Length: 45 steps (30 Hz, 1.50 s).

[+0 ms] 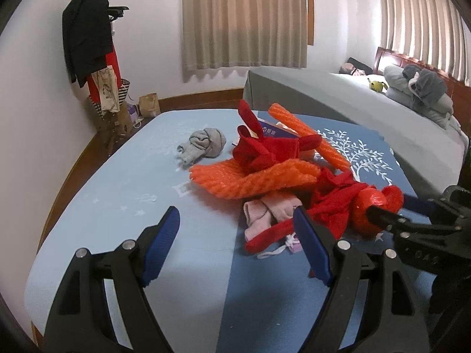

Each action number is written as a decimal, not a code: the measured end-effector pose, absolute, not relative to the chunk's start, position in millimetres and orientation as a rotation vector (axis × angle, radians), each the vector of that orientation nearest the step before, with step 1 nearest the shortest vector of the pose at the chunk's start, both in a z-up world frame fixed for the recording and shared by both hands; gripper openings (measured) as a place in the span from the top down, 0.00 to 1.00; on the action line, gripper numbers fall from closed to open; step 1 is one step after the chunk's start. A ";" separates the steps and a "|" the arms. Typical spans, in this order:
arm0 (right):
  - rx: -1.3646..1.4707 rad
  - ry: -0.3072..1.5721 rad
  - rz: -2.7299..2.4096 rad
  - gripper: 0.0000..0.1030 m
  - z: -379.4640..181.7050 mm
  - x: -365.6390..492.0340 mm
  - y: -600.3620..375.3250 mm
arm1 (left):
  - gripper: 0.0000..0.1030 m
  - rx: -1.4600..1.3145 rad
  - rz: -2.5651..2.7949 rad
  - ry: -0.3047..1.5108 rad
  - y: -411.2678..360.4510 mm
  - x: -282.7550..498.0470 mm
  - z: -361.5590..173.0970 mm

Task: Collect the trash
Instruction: 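Grasp the red plastic bag with the right tool, then grasp the red cloth with the left tool while the right tool holds the red bag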

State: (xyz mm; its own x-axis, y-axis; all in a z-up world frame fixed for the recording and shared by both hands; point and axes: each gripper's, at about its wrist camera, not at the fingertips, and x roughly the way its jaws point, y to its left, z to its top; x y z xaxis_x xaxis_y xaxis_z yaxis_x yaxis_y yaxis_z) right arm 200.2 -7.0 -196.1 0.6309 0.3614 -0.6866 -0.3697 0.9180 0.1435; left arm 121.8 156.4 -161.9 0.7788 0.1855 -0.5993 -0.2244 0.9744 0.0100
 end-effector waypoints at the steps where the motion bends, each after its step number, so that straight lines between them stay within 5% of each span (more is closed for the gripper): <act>1: -0.011 0.785 0.425 0.39 -196.8 199.7 -6.5 | 0.25 -0.064 0.216 0.638 155.5 122.7 -160.7; 6: -0.016 0.777 0.470 0.67 -194.3 196.6 -4.0 | 0.25 -0.073 0.195 0.631 148.4 125.7 -158.2; 11: 0.006 0.773 0.481 0.78 -189.5 194.3 -13.4 | 0.26 -0.078 0.169 0.622 138.6 127.5 -156.6; 18: 0.022 0.761 0.413 0.78 -180.2 193.4 -37.3 | 0.27 -0.066 0.129 0.620 120.7 130.9 -157.4; 28: 0.062 0.807 0.416 0.40 -193.1 201.4 -32.8 | 0.28 -0.078 0.156 0.629 130.6 127.8 -163.1; 31: 0.039 0.822 0.408 0.40 -197.9 205.6 -26.5 | 0.28 -0.083 0.161 0.628 134.6 126.9 -163.8; 36: 0.015 0.831 0.422 0.59 -200.3 208.7 -25.0 | 0.30 -0.088 0.148 0.626 133.5 128.2 -163.1; 45: 0.101 0.783 0.326 0.61 -178.7 204.7 -67.2 | 0.38 -0.077 0.032 0.630 98.3 147.8 -165.2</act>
